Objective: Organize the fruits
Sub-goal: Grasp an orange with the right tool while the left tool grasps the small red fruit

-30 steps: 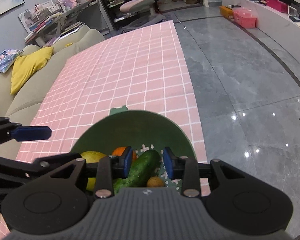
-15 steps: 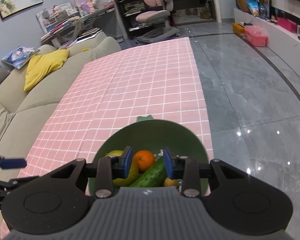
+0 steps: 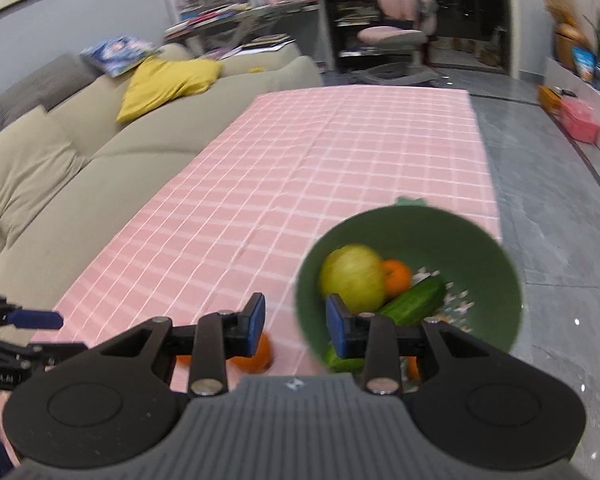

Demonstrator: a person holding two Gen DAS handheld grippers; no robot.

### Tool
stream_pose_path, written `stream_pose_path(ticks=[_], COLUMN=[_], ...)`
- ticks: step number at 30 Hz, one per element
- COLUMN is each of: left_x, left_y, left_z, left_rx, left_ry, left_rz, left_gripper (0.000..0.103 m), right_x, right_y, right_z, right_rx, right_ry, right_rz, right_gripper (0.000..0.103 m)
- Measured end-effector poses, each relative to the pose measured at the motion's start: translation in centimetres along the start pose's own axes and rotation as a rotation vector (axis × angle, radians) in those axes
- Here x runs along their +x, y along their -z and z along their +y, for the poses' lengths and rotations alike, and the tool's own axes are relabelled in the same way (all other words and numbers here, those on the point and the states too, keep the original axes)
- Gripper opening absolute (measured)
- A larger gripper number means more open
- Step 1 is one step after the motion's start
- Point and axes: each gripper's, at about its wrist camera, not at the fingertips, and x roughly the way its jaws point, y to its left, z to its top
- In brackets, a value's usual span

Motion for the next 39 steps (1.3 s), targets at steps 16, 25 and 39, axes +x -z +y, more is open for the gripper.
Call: stream_pose_path(ticks=[16,25,39], left_x=[3.7,5.3,7.3], left_y=[0.5,-2.8,-3.3], left_z=[0.2,1.0,1.5], left_rx=[0.124,0.142,0.124], left_ry=[0.027,0.042,0.076], left_rz=[0.044,0.034,0.060], left_gripper=[0.078,0.078,0.078], right_x=[4.0,7.4,12.0], right_y=[4.0,3.4,3.3], right_z=[3.7,4.2,4.7], right_rx=[-0.094,-0.061,-0.091], right_ry=[-0.026,-0.039,-0.003], right_rz=[0.126,0.151,0.158], right_gripper=[0.031,0.031,0.039])
